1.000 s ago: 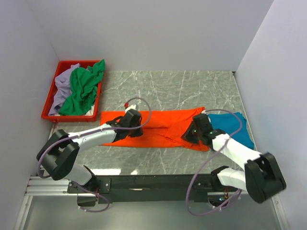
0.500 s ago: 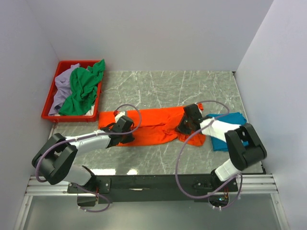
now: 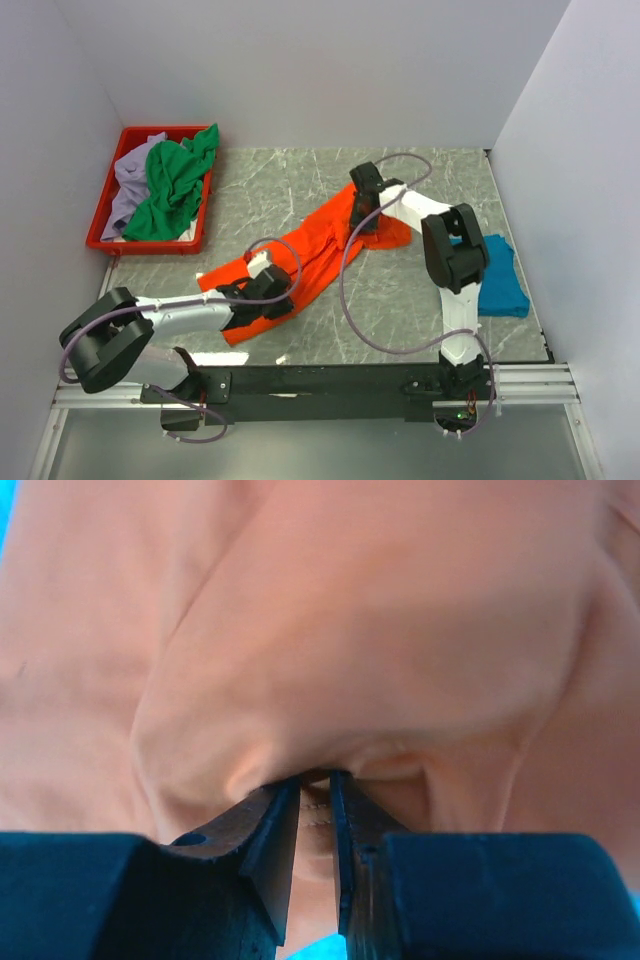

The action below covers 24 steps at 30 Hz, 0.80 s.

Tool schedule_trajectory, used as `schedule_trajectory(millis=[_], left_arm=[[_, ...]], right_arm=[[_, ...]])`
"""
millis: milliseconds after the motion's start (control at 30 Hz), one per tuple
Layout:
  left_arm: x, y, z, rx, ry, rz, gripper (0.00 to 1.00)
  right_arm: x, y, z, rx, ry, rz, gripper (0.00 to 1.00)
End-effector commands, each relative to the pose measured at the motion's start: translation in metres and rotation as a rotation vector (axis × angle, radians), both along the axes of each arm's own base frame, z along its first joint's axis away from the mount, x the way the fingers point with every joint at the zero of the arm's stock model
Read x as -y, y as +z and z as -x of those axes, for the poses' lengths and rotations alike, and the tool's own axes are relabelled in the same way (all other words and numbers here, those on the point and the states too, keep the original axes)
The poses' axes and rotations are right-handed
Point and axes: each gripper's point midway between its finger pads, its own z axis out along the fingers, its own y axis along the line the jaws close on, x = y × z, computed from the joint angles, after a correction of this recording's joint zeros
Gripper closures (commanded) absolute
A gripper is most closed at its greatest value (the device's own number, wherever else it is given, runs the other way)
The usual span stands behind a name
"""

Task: Fold and stack the t-shirts
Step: Fold the tshirt

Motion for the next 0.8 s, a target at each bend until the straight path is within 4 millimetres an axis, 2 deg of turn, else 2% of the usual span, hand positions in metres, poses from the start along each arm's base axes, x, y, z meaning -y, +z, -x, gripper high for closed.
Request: schedule_trajectory(millis=[0,100,133,200,233,300,333,433,467,500,567,600,633,700,767], left_arm=[[0.003,-0.015,0.031,-0.098,0.059,0.030,0.83],[0.029,-0.015,0.050,-0.131,0.036,0.099,0.82],[0.035,-0.013,0.052,-0.135,0.035,0.113,0.82],[0.050,-0.010,0.058,-0.144,0.035,0.147,0.81],[0.060,-0.004,0.056,-0.138,0.031,0.173,0.80],[0.074,0.005,0.053,-0.132,0.012,0.207,0.77],[0.084,0.017,0.048,-0.107,-0.010,0.222,0.75],[0.094,0.040,0.036,-0.056,-0.041,0.201,0.68],[0.092,0.045,0.033,-0.028,-0.063,0.172,0.66],[0.093,0.061,0.025,0.019,-0.057,0.171,0.61],[0.076,0.065,0.022,0.047,-0.066,0.091,0.59],[0.067,0.076,0.016,0.089,-0.050,0.076,0.58],[0.056,0.075,0.017,0.098,-0.064,0.027,0.57],[0.043,0.080,0.013,0.121,-0.064,-0.010,0.58],[0.027,0.074,0.015,0.120,-0.081,-0.097,0.62]], right_arm=[[0.024,-0.011,-0.013,-0.052,0.049,0.179,0.75],[0.025,-0.010,-0.031,-0.050,0.090,0.232,0.74],[0.027,-0.016,-0.032,-0.069,0.099,0.250,0.75],[0.027,-0.009,-0.045,-0.038,0.126,0.276,0.75],[0.028,-0.012,-0.048,-0.034,0.135,0.289,0.74],[0.032,-0.003,-0.060,0.002,0.150,0.321,0.73],[0.033,0.001,-0.066,0.017,0.153,0.331,0.73],[0.043,0.017,-0.077,0.053,0.146,0.355,0.67],[0.045,0.024,-0.081,0.070,0.141,0.350,0.65],[0.046,0.032,-0.084,0.085,0.139,0.341,0.62],[0.050,0.051,-0.085,0.103,0.117,0.287,0.59],[0.049,0.057,-0.083,0.110,0.113,0.263,0.58],[0.048,0.070,-0.079,0.135,0.109,0.221,0.57],[0.043,0.082,-0.075,0.163,0.086,0.164,0.55],[0.036,0.093,-0.069,0.180,0.060,0.075,0.55]])
